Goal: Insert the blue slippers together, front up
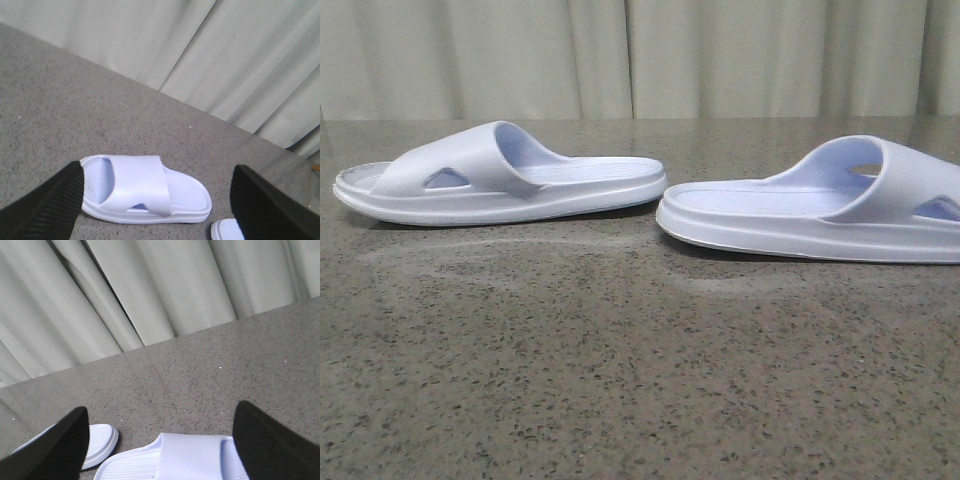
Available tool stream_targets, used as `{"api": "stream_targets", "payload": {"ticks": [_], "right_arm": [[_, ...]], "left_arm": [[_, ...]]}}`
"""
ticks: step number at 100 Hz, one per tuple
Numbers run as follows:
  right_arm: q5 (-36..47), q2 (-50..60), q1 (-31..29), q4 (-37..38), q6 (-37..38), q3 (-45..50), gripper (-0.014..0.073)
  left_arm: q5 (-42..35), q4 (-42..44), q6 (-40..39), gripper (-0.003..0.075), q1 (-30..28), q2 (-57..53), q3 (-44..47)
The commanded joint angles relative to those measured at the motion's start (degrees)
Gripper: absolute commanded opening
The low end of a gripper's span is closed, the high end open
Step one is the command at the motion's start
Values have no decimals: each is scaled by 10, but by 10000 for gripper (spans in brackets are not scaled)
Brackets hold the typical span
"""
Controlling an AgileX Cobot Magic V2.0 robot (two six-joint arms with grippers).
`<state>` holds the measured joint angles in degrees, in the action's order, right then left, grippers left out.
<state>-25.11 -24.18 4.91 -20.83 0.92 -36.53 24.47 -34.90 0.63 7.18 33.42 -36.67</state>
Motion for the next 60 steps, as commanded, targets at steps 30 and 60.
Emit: {"api": "stream_targets", "payload": {"ticks": [30, 60], "right_arm": [[49, -9, -3, -8, -3, -19, 518], [50, -9, -3, -8, -3, -19, 518]], "left_arm": [[-111, -145, -25, 540, 4, 157, 1], [-109, -238, -24, 540, 4, 255, 1]]}}
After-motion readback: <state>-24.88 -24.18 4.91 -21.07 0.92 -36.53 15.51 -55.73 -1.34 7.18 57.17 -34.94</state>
